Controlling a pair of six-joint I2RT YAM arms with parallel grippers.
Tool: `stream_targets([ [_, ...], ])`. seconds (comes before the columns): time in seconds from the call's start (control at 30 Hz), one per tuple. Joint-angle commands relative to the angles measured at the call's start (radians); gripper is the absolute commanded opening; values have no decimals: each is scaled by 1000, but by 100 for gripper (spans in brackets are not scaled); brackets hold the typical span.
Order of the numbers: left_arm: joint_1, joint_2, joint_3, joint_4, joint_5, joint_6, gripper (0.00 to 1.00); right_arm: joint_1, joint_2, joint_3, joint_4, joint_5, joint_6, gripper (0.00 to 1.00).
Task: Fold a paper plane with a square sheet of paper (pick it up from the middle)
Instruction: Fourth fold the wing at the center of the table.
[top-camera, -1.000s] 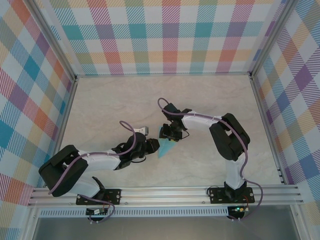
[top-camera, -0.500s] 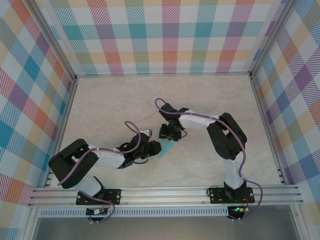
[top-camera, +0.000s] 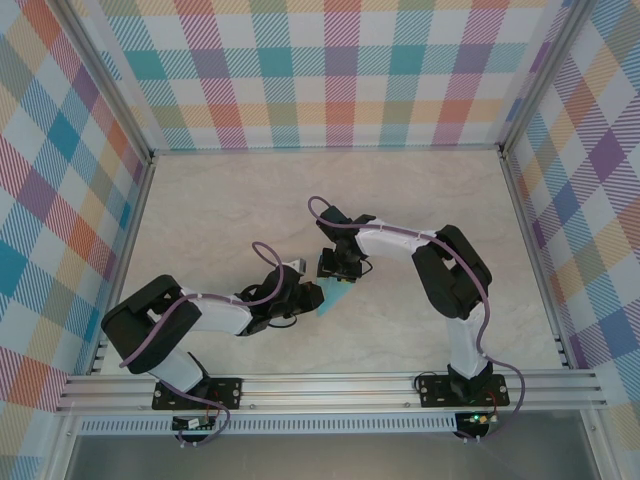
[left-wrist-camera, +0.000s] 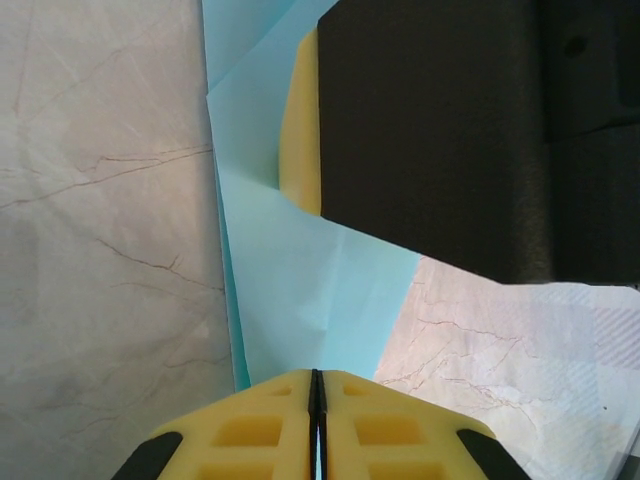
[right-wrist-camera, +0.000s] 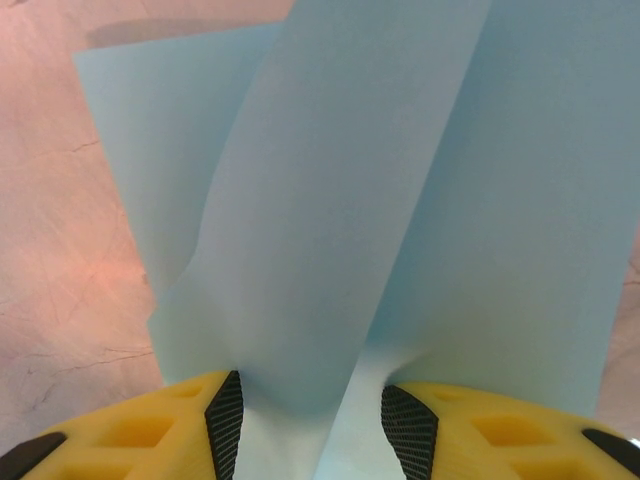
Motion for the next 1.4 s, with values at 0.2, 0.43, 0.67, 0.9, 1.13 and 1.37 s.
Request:
stream_targets([
  [0.2,4,19,28,-48,-9,14,11,-9,187,-80,-50,182,12,48],
  [0.43,3,47,40,-39,12,14,12,-8,202,-77,-54,186,13,48],
  [0.67,4,52,42,-32,27,13,14,-5,212,-73,-57,190,8,48],
  [0.9,3,-12,24,-38,13,5,21,-5,213,-74,-56,186,8,48],
  [1.13,3,-58,-32,23,39,-4,25,-5,215,-74,-49,176,9,48],
  [1.37,3,-49,-52,62,72,-4,25,-5,219,-74,-46,171,8,47],
])
